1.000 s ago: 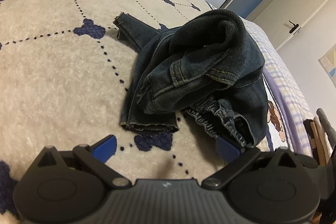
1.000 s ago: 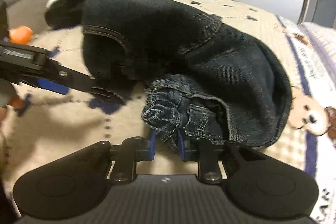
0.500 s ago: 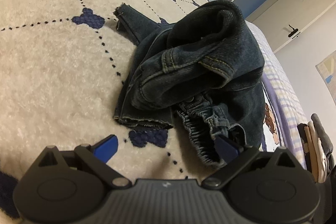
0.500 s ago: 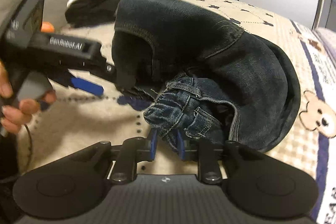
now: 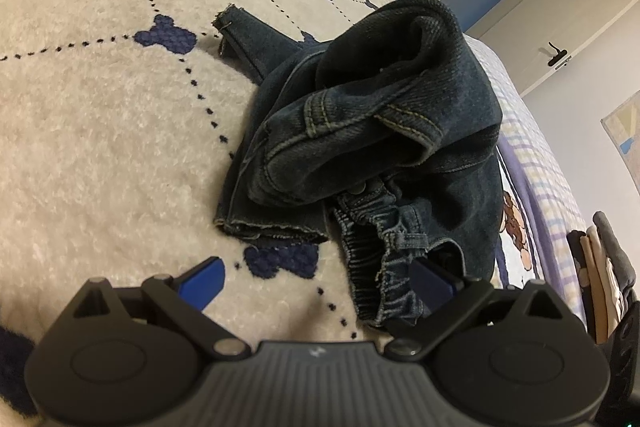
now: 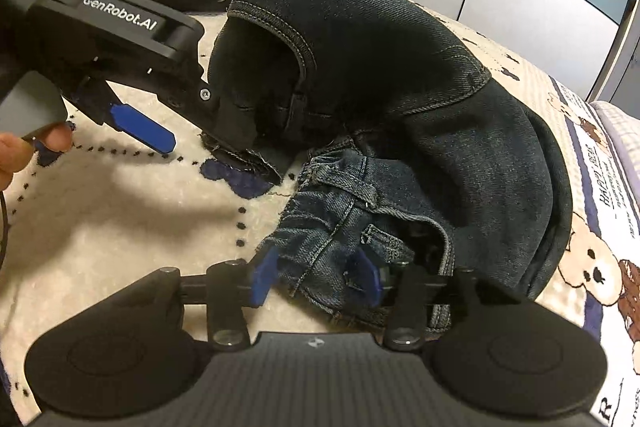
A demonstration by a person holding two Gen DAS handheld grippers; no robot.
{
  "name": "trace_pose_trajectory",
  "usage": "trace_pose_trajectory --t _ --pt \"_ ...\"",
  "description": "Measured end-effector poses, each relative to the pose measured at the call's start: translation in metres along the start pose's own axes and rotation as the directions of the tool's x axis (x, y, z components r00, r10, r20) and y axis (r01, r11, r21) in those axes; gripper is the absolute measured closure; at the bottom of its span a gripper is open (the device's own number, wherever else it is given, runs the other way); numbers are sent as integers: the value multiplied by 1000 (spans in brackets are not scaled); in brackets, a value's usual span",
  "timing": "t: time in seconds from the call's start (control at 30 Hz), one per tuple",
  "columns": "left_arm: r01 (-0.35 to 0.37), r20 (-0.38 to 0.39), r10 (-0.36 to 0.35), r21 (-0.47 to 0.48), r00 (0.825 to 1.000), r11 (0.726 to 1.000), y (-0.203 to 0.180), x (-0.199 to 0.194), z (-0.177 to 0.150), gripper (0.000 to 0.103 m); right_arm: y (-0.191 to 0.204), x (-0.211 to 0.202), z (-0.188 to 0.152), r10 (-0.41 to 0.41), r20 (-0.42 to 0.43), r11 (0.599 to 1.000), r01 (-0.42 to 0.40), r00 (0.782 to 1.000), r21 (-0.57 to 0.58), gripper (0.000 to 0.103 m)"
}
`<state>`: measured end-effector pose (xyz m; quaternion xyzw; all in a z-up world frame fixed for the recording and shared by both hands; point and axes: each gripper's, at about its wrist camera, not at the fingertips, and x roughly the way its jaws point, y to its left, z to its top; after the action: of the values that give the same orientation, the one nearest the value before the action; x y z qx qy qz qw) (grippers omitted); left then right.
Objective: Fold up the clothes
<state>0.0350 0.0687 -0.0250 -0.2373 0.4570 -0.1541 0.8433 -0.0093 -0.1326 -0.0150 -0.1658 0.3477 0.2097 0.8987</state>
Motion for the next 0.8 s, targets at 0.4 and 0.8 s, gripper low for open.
trace_pose_trajectory --t 0.4,0.8 --pt "-25 35 25 -22 999 999 7 -6 4 4 -18 -12 4 178 38 961 -182 983 206 88" --pt "72 9 -71 -107 997 992 23 -8 9 13 -6 -44 4 467 131 838 -485 875 251 89"
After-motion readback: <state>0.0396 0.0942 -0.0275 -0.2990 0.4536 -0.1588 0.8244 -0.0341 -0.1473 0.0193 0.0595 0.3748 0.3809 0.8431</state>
